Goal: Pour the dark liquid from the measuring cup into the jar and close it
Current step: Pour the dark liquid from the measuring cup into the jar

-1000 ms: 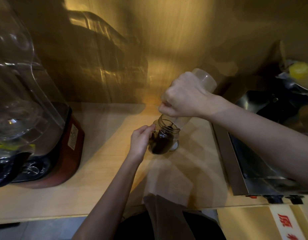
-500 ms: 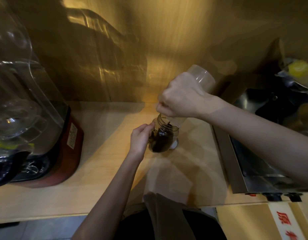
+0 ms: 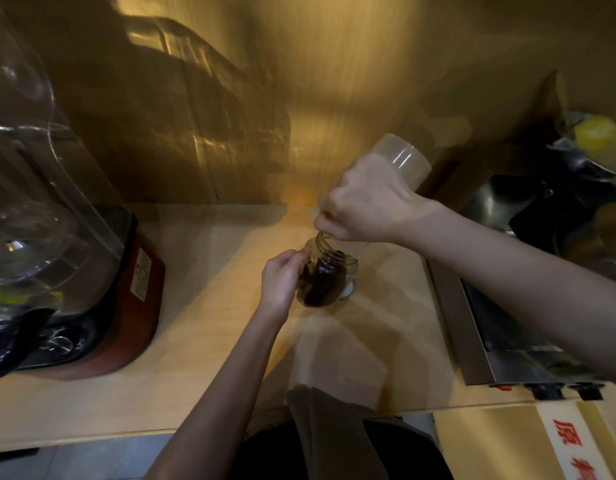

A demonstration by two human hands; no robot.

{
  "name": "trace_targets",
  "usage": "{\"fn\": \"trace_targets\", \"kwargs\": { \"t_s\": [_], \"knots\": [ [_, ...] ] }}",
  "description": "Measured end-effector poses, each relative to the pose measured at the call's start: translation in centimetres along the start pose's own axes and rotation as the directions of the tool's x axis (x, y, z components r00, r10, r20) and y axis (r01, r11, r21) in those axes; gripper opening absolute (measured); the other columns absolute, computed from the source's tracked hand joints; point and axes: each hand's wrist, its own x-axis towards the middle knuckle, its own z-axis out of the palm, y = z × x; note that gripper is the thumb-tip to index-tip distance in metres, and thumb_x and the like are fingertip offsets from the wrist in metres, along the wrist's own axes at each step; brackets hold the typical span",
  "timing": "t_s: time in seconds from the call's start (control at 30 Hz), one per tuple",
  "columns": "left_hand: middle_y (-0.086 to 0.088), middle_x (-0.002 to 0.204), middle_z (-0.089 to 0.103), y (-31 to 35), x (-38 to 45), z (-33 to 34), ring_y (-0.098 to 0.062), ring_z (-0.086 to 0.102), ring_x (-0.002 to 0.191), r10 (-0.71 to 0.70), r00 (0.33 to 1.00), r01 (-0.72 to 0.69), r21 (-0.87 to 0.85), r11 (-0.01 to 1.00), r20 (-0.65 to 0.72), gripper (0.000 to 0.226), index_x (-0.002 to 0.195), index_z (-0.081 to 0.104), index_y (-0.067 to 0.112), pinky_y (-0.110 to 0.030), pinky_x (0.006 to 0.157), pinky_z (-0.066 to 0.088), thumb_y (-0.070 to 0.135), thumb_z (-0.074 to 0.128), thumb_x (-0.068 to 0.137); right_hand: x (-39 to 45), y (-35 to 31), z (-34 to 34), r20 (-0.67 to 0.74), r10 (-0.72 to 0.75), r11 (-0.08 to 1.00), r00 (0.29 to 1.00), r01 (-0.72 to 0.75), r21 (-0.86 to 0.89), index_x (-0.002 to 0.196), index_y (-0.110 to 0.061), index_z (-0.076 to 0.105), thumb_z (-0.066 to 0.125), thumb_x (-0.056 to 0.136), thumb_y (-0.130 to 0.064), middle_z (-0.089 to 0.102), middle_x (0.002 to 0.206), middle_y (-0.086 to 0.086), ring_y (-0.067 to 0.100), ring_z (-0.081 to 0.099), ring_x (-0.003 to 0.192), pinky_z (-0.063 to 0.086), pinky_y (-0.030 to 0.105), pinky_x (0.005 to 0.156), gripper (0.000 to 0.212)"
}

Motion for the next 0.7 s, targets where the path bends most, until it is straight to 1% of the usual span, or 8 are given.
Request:
{"fn": "trace_targets", "kwargs": {
  "t_s": [0.17,0.27,0.33,0.37,0.43,0.5,0.6,0.7],
  "knots": [
    [-0.002,0.059,0.035,0.2,-0.2,-0.2,-0.013,0.034,0.059,-0.006,1.000,0.006,-0.017,1.000,-0.002,0.027,0.062,0.049,0.010,-0.030,0.061,0.028,0.022,0.054,0.087,-0.1,0.3,-0.5,-0.042,0.057,0.994,0.997,-0.053,0.095,0.037,-0.008,0.052,0.040,0.073,-0.026,0.046,0.030,0.010,0.024,0.041,0.027,0.025,0.021,0.041,0.041],
    [0.000,0.057,0.038,0.2,-0.2,-0.6,-0.014,0.036,0.060,-0.029,1.000,0.029,-0.043,0.999,-0.005,0.029,0.058,0.053,0.013,-0.029,0.062,0.029,0.019,0.053,0.087,-0.7,1.2,-0.9,-0.020,0.241,0.940,0.970,-0.228,0.255,0.041,-0.015,0.050,0.044,0.075,-0.032,0.032,0.034,0.001,0.020,0.031,0.033,0.026,0.024,0.043,0.039],
    [0.005,0.049,0.042,-0.3,0.0,-1.1,-0.012,0.039,0.056,-0.060,0.998,0.058,-0.073,0.996,-0.028,0.031,0.056,0.054,0.016,-0.028,0.062,0.031,0.019,0.051,0.087,-1.5,2.5,-0.7,0.039,0.415,0.847,0.909,-0.402,0.347,0.045,-0.014,0.050,0.044,0.078,-0.035,0.034,0.040,0.002,0.021,0.036,0.040,0.033,0.029,0.046,0.041],
    [0.009,0.043,0.043,-0.6,0.1,-1.4,-0.011,0.039,0.053,-0.075,0.996,0.070,-0.102,0.992,-0.047,0.034,0.054,0.053,0.017,-0.028,0.062,0.032,0.020,0.050,0.088,-2.2,3.2,-0.2,0.069,0.517,0.762,0.853,-0.495,0.417,0.046,-0.007,0.052,0.049,0.080,-0.032,0.038,0.043,0.005,0.022,0.040,0.044,0.036,0.031,0.049,0.042],
    [0.009,0.037,0.040,-1.6,0.3,-2.2,-0.013,0.037,0.053,-0.104,0.990,0.087,-0.169,0.982,-0.096,0.034,0.054,0.050,0.015,-0.030,0.062,0.032,0.022,0.050,0.088,-4.0,3.9,0.9,0.132,0.688,0.498,0.714,-0.596,0.629,0.049,0.002,0.054,0.056,0.082,-0.022,0.042,0.047,0.010,0.022,0.043,0.048,0.036,0.028,0.052,0.041],
    [0.009,0.037,0.046,-2.4,0.3,-3.1,-0.012,0.041,0.052,-0.102,0.986,0.071,-0.218,0.973,-0.135,0.035,0.055,0.058,0.015,-0.030,0.059,0.033,0.020,0.048,0.089,-5.9,3.7,1.9,0.225,0.801,0.181,0.555,-0.582,0.793,0.046,-0.007,0.052,0.055,0.083,-0.016,0.045,0.045,0.004,0.015,0.045,0.046,0.037,0.021,0.050,0.038],
    [0.008,0.050,0.062,-3.2,0.2,-3.7,-0.016,0.052,0.063,-0.042,0.992,0.019,-0.195,0.981,-0.119,0.039,0.055,0.070,0.020,-0.032,0.063,0.038,0.015,0.050,0.088,-8.0,3.3,3.6,0.461,0.816,-0.200,0.349,-0.577,0.791,0.054,-0.019,0.053,0.050,0.088,-0.017,0.046,0.052,-0.005,0.003,0.043,0.047,0.039,0.014,0.050,0.034],
    [0.008,0.053,0.066,-3.3,0.4,-4.0,-0.011,0.059,0.063,-0.071,0.987,0.040,-0.207,0.978,-0.145,0.041,0.054,0.072,0.022,-0.030,0.068,0.042,0.015,0.050,0.088,-9.6,3.2,5.4,0.586,0.761,-0.383,0.276,-0.539,0.750,0.064,-0.019,0.059,0.054,0.087,-0.027,0.041,0.055,-0.004,0.009,0.036,0.052,0.031,0.024,0.056,0.024]
  ]
}}
